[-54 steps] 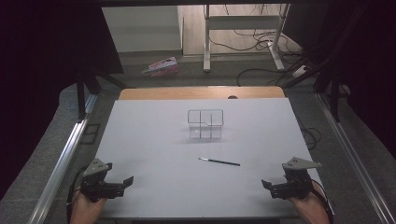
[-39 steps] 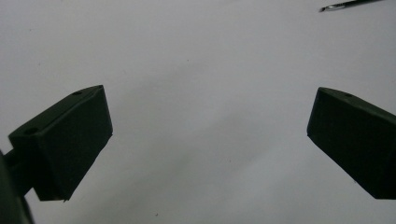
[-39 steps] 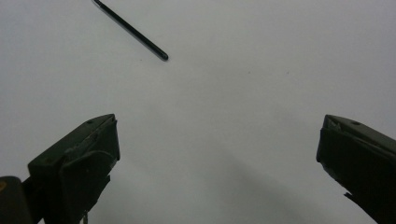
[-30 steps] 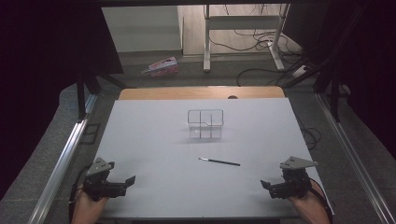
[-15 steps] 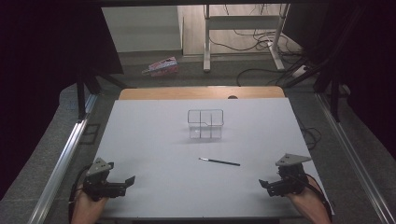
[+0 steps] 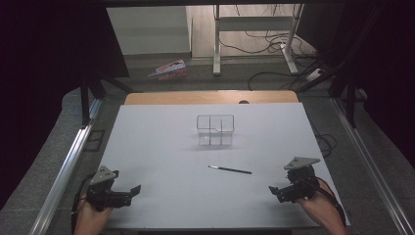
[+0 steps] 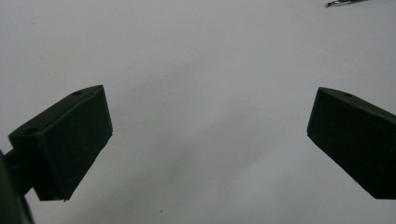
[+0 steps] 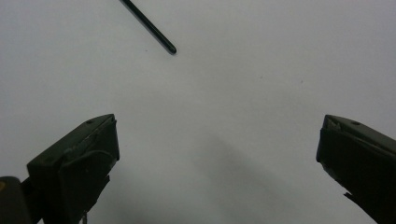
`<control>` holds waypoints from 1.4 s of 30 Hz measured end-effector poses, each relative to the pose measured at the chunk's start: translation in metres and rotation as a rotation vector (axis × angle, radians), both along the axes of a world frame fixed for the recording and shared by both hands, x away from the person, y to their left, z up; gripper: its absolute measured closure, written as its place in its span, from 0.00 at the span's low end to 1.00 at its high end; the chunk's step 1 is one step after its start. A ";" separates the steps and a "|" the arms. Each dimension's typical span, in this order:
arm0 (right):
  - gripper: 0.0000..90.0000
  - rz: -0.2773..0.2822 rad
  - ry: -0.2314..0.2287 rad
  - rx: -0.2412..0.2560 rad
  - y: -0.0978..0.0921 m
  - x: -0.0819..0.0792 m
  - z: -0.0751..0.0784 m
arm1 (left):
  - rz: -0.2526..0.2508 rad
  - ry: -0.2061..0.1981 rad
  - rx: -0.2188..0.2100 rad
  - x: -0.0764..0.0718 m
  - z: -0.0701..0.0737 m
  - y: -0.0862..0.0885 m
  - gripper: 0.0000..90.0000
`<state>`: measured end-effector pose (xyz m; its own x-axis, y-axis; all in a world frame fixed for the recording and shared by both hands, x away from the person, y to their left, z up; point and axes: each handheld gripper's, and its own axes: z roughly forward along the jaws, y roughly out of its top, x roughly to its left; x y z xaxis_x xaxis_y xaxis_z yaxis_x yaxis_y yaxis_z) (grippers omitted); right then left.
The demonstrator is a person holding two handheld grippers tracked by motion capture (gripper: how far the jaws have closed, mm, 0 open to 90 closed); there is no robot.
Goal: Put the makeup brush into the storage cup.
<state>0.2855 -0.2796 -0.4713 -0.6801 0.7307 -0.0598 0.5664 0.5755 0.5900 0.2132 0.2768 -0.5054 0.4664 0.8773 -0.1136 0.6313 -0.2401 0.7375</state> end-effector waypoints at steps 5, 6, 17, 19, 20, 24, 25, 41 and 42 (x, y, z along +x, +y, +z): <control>0.00 0.026 0.006 -0.021 0.005 0.004 0.003 | -0.007 -0.001 -0.007 0.001 -0.001 0.000 0.00; 0.00 0.029 0.005 -0.026 0.006 0.005 0.003 | -0.008 -0.003 -0.011 0.001 -0.001 0.001 0.00; 0.00 0.040 0.024 -0.055 0.015 0.013 0.007 | -0.015 -0.015 -0.024 0.000 -0.002 0.001 0.01; 0.00 0.043 0.030 -0.052 0.016 0.014 0.007 | -0.017 -0.016 -0.022 0.000 -0.002 0.001 0.01; 0.00 0.050 0.032 -0.049 0.017 0.015 0.007 | -0.018 -0.018 -0.020 0.000 -0.002 0.001 0.01; 0.00 0.067 0.034 -0.064 0.020 0.018 0.008 | -0.027 -0.036 -0.009 0.000 -0.002 0.001 0.01; 0.00 0.072 0.033 -0.070 0.021 0.019 0.008 | -0.031 -0.045 -0.004 -0.001 -0.002 0.000 0.01; 0.00 0.101 0.047 -0.129 0.033 0.029 0.010 | -0.027 -0.050 0.039 -0.001 -0.001 -0.001 0.01; 0.00 0.103 0.048 -0.135 0.033 0.030 0.010 | -0.027 -0.047 0.033 -0.001 -0.001 -0.001 0.01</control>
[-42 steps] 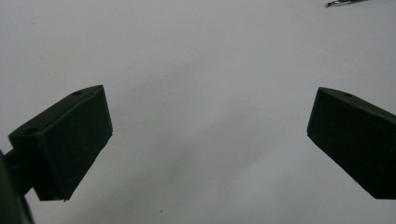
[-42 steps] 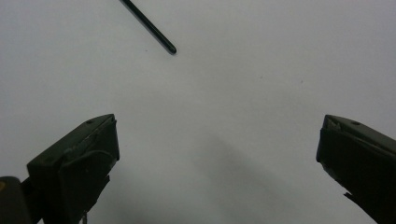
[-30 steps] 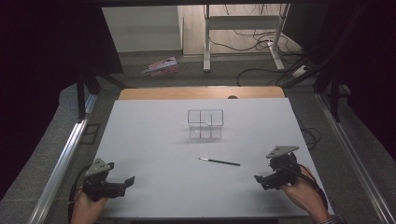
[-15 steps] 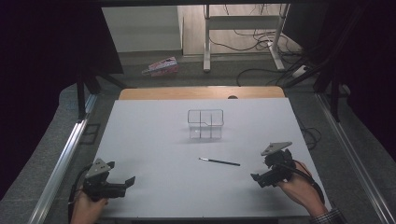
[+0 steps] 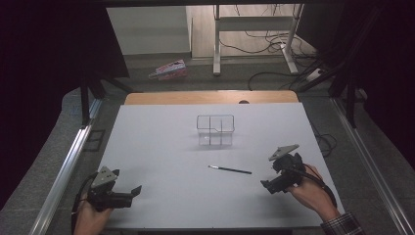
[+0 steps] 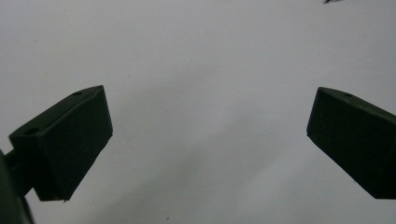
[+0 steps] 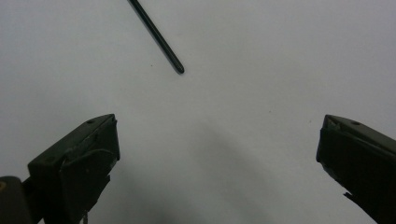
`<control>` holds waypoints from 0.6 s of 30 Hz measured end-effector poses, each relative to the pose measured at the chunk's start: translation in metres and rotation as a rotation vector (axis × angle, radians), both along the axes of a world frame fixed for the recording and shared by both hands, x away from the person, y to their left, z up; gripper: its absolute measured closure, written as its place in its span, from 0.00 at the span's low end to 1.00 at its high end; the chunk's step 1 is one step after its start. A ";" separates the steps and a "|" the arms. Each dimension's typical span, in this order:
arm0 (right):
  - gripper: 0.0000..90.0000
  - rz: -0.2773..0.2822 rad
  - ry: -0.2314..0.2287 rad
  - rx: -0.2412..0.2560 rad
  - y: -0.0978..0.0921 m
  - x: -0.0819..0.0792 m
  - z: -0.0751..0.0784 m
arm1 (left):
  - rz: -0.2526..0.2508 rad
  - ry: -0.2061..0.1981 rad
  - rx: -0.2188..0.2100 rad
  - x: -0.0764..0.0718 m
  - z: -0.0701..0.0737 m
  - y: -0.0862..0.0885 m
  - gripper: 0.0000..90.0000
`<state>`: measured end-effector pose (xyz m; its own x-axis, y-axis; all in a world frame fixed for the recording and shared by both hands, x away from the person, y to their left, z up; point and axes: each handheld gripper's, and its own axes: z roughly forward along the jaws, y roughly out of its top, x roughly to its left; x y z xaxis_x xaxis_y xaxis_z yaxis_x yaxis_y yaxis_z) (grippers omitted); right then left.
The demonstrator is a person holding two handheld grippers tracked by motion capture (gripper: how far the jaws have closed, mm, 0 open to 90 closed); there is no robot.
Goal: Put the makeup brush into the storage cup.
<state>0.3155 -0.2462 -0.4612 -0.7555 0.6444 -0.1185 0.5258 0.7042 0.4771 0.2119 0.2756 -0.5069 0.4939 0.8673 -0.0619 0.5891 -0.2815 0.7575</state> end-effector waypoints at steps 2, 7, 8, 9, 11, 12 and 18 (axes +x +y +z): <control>0.00 0.007 0.006 -0.013 0.001 0.002 0.000 | 0.001 0.011 -0.009 0.000 0.000 0.000 0.01; 0.00 0.011 0.015 -0.025 0.005 0.005 0.000 | -0.001 0.022 -0.013 0.000 0.000 -0.001 0.01; 0.00 0.010 0.018 -0.024 0.006 0.005 -0.001 | 0.001 0.023 -0.015 0.000 0.000 -0.001 0.01; 0.00 0.003 0.024 -0.024 0.006 0.005 -0.001 | 0.004 0.024 -0.021 0.001 0.000 -0.001 0.01; 0.00 0.001 0.029 -0.023 0.007 0.006 -0.002 | 0.008 0.024 -0.022 0.000 0.000 0.000 0.01; 0.00 -0.001 0.033 -0.024 0.007 0.007 -0.002 | 0.009 0.024 -0.023 0.000 0.000 0.000 0.01; 0.00 0.000 0.039 -0.035 0.013 0.010 -0.003 | 0.013 0.040 -0.040 0.001 0.000 0.000 0.00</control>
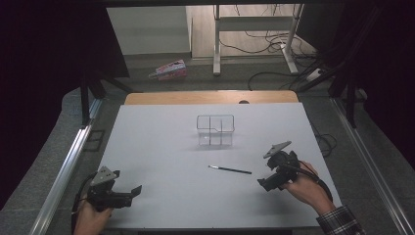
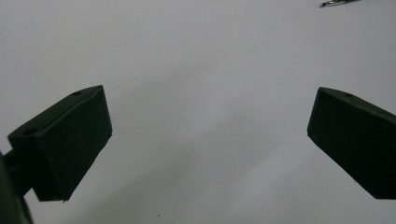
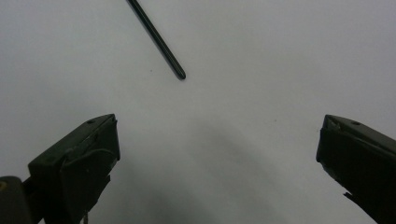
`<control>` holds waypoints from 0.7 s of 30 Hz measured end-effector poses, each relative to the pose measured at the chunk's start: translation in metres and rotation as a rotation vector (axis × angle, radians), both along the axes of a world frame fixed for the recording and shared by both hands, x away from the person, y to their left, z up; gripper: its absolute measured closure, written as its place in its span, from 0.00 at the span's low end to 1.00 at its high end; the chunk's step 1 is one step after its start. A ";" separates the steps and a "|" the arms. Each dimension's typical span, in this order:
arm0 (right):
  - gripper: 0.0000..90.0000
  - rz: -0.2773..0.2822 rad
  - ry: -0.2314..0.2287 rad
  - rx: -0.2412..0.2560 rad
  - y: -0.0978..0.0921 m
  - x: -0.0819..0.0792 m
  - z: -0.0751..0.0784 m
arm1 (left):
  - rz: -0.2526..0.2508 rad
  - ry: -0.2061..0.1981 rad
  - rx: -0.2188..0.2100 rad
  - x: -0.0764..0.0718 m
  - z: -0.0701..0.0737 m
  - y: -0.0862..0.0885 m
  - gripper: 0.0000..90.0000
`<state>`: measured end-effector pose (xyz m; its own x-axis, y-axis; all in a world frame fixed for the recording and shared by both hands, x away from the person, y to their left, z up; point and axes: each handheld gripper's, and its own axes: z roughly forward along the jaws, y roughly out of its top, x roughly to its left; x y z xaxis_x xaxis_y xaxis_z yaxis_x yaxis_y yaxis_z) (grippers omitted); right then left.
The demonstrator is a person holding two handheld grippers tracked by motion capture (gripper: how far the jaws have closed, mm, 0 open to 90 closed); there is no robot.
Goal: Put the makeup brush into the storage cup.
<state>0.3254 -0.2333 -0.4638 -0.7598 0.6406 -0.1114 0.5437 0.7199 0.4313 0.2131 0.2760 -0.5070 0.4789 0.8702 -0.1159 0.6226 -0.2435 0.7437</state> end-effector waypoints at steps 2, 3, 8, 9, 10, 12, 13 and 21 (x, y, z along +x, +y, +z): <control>0.00 0.001 0.006 0.001 0.002 0.001 0.000 | 0.000 0.001 -0.001 0.000 0.000 0.000 0.00; 0.00 0.002 0.010 0.001 0.003 0.002 0.000 | 0.001 0.003 -0.002 0.000 0.000 0.000 0.00; 0.00 0.011 0.028 0.002 0.012 0.007 -0.001 | 0.002 0.009 0.004 0.000 0.000 0.000 0.00; 0.00 0.013 0.030 0.002 0.014 0.008 -0.001 | 0.002 0.009 0.008 0.000 0.000 0.000 0.00; 0.00 0.014 0.032 0.004 0.015 0.009 -0.001 | 0.002 0.009 0.010 0.000 -0.001 0.000 0.00; 0.00 0.018 0.034 -0.002 0.019 0.011 -0.001 | 0.001 0.010 0.014 0.000 -0.001 0.000 0.00; 0.00 0.018 0.034 -0.001 0.021 0.012 -0.001 | 0.001 0.010 0.016 0.000 -0.001 0.000 0.00; 0.00 0.029 0.053 0.011 0.032 0.018 -0.004 | -0.004 0.011 0.028 0.000 -0.002 -0.001 0.00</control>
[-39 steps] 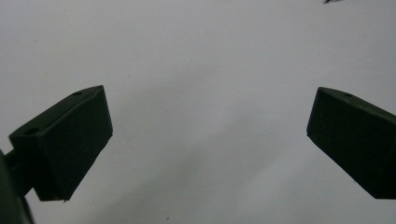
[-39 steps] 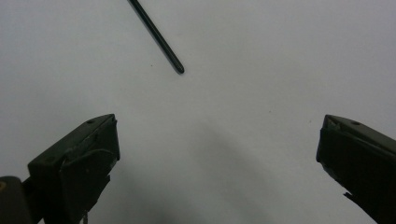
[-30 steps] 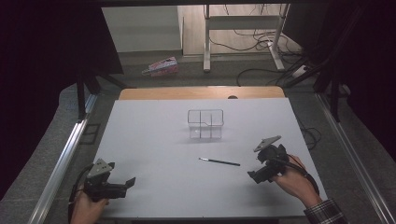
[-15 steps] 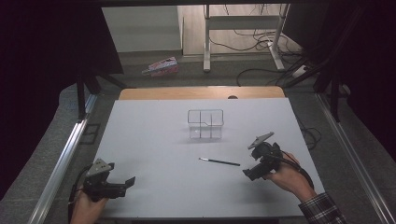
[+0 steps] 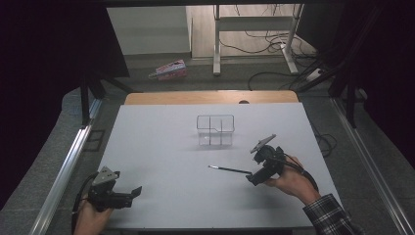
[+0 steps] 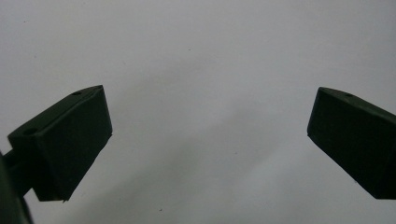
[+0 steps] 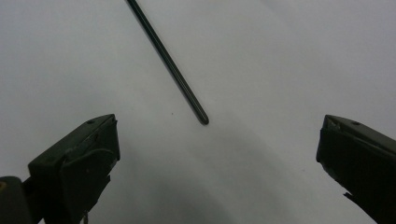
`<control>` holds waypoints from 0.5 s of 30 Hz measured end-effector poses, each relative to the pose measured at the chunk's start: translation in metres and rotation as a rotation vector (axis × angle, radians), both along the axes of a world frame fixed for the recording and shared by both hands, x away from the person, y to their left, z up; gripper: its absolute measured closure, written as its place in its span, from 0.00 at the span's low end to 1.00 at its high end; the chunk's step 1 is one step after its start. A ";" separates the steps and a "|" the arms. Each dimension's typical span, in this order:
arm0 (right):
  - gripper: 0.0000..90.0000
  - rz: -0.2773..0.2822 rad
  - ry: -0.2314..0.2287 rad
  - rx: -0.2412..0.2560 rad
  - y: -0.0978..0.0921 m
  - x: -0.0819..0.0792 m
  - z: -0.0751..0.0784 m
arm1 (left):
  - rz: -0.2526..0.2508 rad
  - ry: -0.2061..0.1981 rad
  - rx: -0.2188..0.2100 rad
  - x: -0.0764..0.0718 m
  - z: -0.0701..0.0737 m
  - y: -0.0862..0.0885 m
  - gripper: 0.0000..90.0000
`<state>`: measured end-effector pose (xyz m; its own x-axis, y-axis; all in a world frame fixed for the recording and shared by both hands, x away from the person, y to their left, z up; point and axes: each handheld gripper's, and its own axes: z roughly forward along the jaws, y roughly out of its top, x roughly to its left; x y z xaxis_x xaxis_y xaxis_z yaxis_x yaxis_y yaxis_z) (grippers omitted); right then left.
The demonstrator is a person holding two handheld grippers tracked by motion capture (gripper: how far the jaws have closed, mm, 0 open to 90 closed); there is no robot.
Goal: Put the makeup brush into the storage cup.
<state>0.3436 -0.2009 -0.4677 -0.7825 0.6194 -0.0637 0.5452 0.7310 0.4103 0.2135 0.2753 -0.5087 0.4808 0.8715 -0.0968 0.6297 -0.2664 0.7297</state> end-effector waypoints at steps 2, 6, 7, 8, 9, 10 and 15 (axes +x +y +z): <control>0.00 0.002 0.005 0.003 0.002 0.002 -0.001 | -0.001 0.000 0.000 0.000 0.000 0.000 0.00; 0.00 0.010 0.013 0.008 0.007 0.004 -0.002 | 0.000 -0.002 -0.001 0.000 0.000 0.000 0.00; 0.00 0.010 0.015 0.010 0.009 0.005 -0.002 | 0.000 -0.002 -0.001 0.000 0.000 0.000 0.00; 0.01 0.012 0.015 0.011 0.010 0.006 -0.002 | 0.000 -0.002 -0.001 0.000 0.000 0.000 0.00; 0.01 0.014 0.018 0.013 0.011 0.006 -0.002 | -0.001 -0.002 0.000 0.000 0.000 0.000 0.00; 0.01 0.015 0.018 0.014 0.013 0.007 -0.002 | -0.002 0.000 0.002 0.000 0.000 0.000 0.00; 0.05 0.019 0.021 0.020 0.022 0.012 -0.003 | 0.000 0.001 0.003 0.000 0.000 0.000 0.00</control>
